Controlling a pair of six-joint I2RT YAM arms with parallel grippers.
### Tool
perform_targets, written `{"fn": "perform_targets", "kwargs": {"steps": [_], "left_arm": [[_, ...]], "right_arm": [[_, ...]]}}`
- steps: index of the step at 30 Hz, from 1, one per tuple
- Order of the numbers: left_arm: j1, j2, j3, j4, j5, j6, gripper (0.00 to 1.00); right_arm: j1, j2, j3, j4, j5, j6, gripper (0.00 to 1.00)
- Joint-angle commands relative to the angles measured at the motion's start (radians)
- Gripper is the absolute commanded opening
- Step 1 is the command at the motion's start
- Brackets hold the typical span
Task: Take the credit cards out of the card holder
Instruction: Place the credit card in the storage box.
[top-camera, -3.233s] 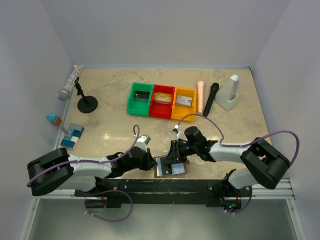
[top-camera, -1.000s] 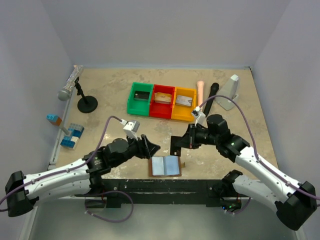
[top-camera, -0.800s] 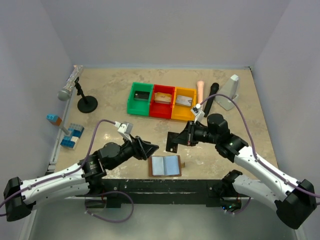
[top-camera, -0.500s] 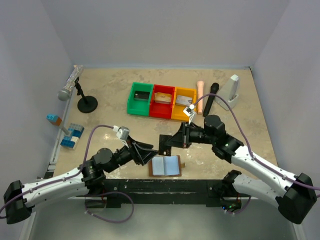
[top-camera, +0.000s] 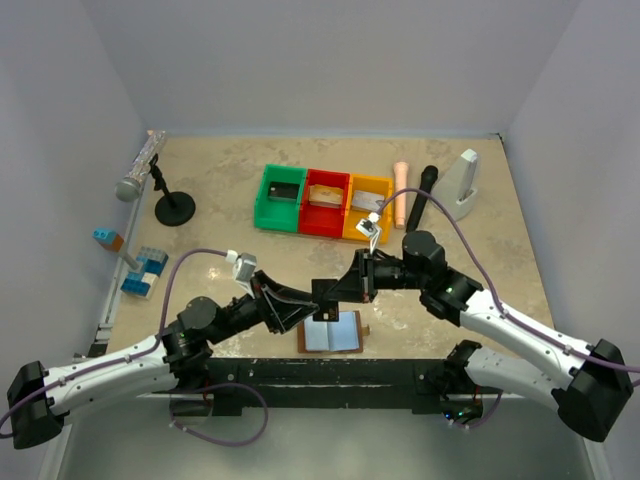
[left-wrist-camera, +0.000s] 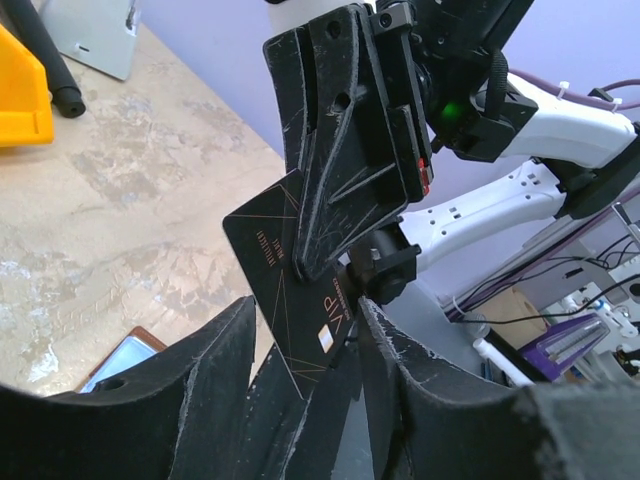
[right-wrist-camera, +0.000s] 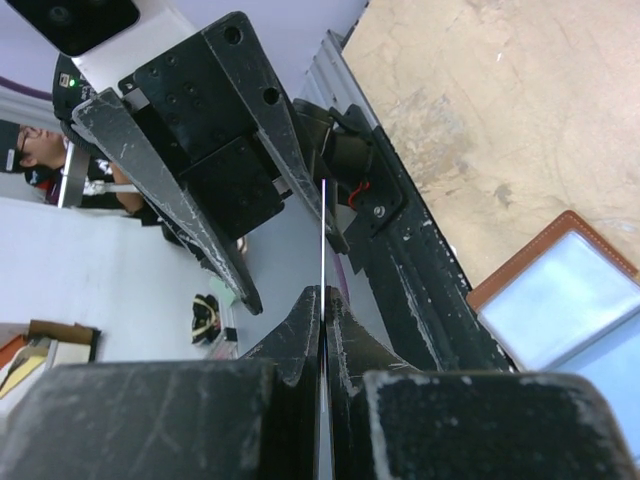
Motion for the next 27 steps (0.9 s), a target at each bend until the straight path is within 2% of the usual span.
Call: {"fn": "perform_targets", "kwargs": {"steps": [1,5,7,10,14,18,24,27], "left_arm": [[-0.002,-0.014,0.002,0.03,0.017,0.005,0.5],[-0.002,-0.037,-0.009,0.003,0.0,-0.001,0.55],[0.0,-0.043,-0.015,-0.006,-0.002,-0.002,0.54],[0.0,-0.054,-0.031,0.002,0.003,-0.011,0.47],[0.0,-0.053,-0.041,0.019,0.018,-0.019,0.31],[0.0,-0.045,-0.044,0.036,0.03,-0.024,0.21],[0.0,-0.04,-0.047,0.057,0.046,-0.028,0.15],[0.0,-0.048,-0.049,0.056,0.043,-0.03,0.19]], "right_arm": [[0.019,0.005,0.055,0.052,-0.047,-0.01,0.0],[0.023,0.005,0.059,0.049,-0.05,-0.016,0.0],[0.025,0.006,0.059,0.047,-0.051,-0.017,0.0],[0.027,0.011,0.058,0.047,-0.051,-0.021,0.0],[0.028,0.015,0.058,0.049,-0.057,-0.022,0.0],[0.03,0.02,0.062,0.047,-0.067,-0.024,0.0],[0.034,0.027,0.071,0.035,-0.082,-0.034,0.0],[0.034,0.032,0.077,0.026,-0.096,-0.044,0.0]]}}
